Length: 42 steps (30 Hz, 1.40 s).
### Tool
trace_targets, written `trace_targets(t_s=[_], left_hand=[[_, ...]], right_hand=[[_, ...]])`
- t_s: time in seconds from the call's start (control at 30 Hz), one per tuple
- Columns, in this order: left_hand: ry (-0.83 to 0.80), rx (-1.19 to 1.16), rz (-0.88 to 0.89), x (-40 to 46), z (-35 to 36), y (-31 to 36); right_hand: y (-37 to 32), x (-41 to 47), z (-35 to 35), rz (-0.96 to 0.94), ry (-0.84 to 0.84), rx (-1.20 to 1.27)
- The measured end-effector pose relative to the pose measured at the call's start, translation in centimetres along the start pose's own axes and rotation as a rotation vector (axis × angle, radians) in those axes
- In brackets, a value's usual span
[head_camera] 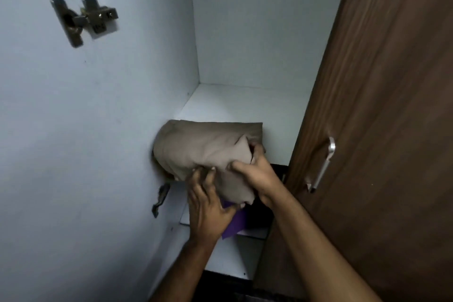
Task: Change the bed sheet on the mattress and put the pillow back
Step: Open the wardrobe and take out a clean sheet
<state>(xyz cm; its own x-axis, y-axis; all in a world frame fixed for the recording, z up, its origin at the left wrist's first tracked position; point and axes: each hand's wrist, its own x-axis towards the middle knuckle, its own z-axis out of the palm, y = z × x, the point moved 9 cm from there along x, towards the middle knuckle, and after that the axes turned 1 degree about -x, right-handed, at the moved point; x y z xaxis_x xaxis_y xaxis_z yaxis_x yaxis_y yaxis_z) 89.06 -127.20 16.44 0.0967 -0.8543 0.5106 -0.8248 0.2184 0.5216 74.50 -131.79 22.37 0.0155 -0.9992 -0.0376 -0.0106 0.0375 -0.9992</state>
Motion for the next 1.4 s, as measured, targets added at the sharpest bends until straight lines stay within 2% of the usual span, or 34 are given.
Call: trace_targets(t_s=[0.07,0.17,0.23,0.3,0.4,0.53,0.6,0.67,0.73,0.8,0.9,0.97,1.03,1.1,1.17,1.23,1.33,1.4], left_hand=[[0.173,0.108,0.002,-1.0,-3.3,1.8],[0.384,0.273,0.017,-2.4,-7.8,5.7],[0.415,0.228,-0.009,-3.6,-10.3,7.3],[0.434,0.061,-0.138,-6.0,-12.4,7.5],[0.424,-0.059,-0.355,-13.1,-13.7,9.0],[0.452,0.006,-0.556,-21.7,-16.4,10.9],[0.504,0.088,-0.641,-25.8,-19.3,11.9],[0.572,0.155,-0.714,-30.4,-22.5,12.9],[0.632,0.207,-0.779,-34.8,-25.4,14.0],[0.694,0.318,-0.861,-40.0,-28.5,15.4],[0.694,0.574,-0.916,-47.4,-32.2,18.2],[0.648,0.784,-0.920,-52.9,-34.1,21.1],[0.564,0.962,-0.960,-58.1,-35.3,23.8],[0.522,1.037,-1.045,-63.2,-36.0,25.7],[0.536,1.095,-1.182,-70.2,-37.0,29.0],[0.572,1.145,-1.263,-76.1,-37.6,32.6],[0.610,1.059,-1.384,-83.1,-37.5,36.9],[0.535,0.921,-1.468,-86.7,-36.7,37.6]], right_hand=[[-1.0,-2.3,0.3,-0.024,-0.071,0.104],[-2.4,-5.9,0.8,-0.105,-0.244,0.117],[-2.5,-8.2,0.7,-0.117,-0.377,0.191],[-2.1,-9.7,0.2,-0.107,-0.467,0.250],[-0.6,-13.1,-0.5,-0.105,-0.581,0.152],[3.9,-17.4,1.1,-0.053,-0.697,-0.083],[4.3,-21.4,3.8,-0.097,-0.855,-0.160],[4.4,-26.6,6.8,-0.047,-1.001,-0.231],[4.2,-31.2,9.3,-0.002,-1.046,-0.253],[5.3,-36.0,12.1,0.140,-1.087,-0.153],[5.6,-46.8,14.2,0.403,-1.425,-0.163],[5.8,-53.8,14.8,0.525,-1.576,-0.169],[6.5,-61.5,15.2,0.501,-1.729,-0.246],[7.6,-67.0,15.6,0.353,-1.737,-0.321],[8.3,-75.2,14.4,0.271,-1.834,-0.337],[9.1,-82.9,12.9,0.292,-1.985,-0.281],[10.8,-92.2,10.8,0.340,-2.149,-0.186],[12.2,-96.1,9.7,0.286,-2.198,-0.167]])
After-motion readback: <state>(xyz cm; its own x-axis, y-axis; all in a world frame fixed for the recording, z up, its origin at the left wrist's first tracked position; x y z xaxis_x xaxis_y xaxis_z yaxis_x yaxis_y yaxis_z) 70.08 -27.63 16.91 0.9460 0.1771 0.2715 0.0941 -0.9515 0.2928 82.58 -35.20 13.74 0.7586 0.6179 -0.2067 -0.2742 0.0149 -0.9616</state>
